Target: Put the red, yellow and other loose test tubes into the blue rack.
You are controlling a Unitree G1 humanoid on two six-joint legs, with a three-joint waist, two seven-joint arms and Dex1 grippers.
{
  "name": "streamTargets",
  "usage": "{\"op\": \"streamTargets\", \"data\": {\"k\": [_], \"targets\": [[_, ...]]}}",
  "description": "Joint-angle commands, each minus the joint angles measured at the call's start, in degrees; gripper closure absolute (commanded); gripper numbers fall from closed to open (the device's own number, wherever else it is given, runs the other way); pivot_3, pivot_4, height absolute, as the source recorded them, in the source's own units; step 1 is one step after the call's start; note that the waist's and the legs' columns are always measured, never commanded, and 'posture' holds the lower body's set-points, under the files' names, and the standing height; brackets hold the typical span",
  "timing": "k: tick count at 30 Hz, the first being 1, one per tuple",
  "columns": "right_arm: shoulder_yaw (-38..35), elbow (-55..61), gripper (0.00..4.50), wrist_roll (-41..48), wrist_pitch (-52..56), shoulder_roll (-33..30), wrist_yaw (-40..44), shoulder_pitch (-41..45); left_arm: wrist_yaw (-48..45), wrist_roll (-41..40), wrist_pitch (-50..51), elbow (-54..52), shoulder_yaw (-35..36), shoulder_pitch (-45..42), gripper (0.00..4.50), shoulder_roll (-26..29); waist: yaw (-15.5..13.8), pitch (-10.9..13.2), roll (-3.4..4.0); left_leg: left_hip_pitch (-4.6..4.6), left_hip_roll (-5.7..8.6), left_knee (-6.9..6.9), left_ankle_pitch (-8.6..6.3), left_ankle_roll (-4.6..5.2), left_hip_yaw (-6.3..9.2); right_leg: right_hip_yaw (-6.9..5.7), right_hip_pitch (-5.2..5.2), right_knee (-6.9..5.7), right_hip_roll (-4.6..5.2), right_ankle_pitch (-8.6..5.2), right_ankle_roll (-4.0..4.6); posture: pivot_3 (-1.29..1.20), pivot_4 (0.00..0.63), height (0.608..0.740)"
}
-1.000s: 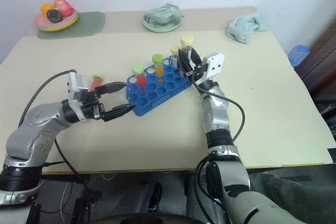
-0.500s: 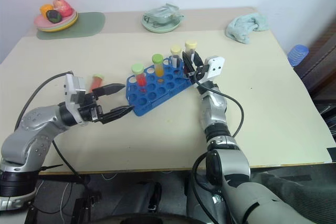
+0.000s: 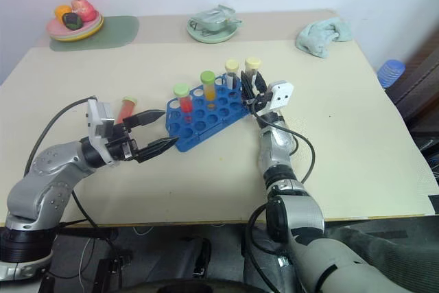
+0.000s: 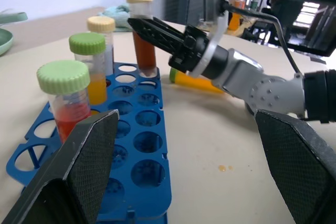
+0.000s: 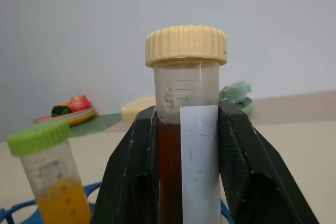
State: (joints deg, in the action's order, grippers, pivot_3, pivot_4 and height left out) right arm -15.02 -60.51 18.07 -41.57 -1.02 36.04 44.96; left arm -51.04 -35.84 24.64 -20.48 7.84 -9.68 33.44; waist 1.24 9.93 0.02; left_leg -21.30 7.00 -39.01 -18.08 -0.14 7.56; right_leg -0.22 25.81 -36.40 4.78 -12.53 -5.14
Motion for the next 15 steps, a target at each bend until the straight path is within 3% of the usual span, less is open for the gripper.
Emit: {"op": "streamTargets", "data": {"k": [1,4,5,9,15], "targets": [[1.0,-0.7,1.76,-2.7,-3.3,0.6,-2.4,-1.9,0.5,-1.8,0.4,-2.2,0.3,-0.9,0.26,-0.2,0.0,0.0,-0.02,0.0,0.0,0.0,0.0,0.0,0.0,0.0,0.0,0.0,0.0,0.0,0.0,0.0,0.15,0.74],[3.2,0.2,0.19,-8.2,-5.6,-0.6,-8.8,-2.8,1.3,-2.2,0.8,-2.2,0.3,-1.4,0.26,-0.5,0.0,0.0,-0.02,0.08,-0.01,0.0,0.0,0.0,0.0,0.01,-0.07,0.0,-0.05,0.0,0.0,0.0,0.15,0.74],[4.1,1.5,0.05,-10.6,-6.0,-1.5,-11.5,-2.8,1.6,-2.4,0.8,-2.0,0.4,-1.6,0.26,-0.8,0.0,0.0,-0.02,0.12,-0.01,0.0,0.0,0.0,0.0,0.01,-0.11,-0.01,-0.07,0.0,0.0,0.0,0.15,0.74],[6.5,7.2,0.05,-14.9,-4.8,-3.8,-16.6,-3.1,2.1,-2.2,0.8,-1.5,0.3,-2.2,0.26,-1.2,-0.1,0.0,-0.01,0.11,0.0,-0.01,0.0,0.0,0.0,0.01,-0.11,0.01,-0.08,0.0,0.0,0.0,0.15,0.74],[10.0,34.7,0.05,-14.4,13.1,-9.9,-14.2,-10.1,0.7,-1.8,0.4,-0.8,-1.4,-2.9,0.26,-2.0,-0.2,0.0,0.03,0.09,-0.01,-0.01,0.0,0.0,-0.01,0.04,-0.08,-0.01,-0.06,0.0,0.0,0.0,0.15,0.74]]}}
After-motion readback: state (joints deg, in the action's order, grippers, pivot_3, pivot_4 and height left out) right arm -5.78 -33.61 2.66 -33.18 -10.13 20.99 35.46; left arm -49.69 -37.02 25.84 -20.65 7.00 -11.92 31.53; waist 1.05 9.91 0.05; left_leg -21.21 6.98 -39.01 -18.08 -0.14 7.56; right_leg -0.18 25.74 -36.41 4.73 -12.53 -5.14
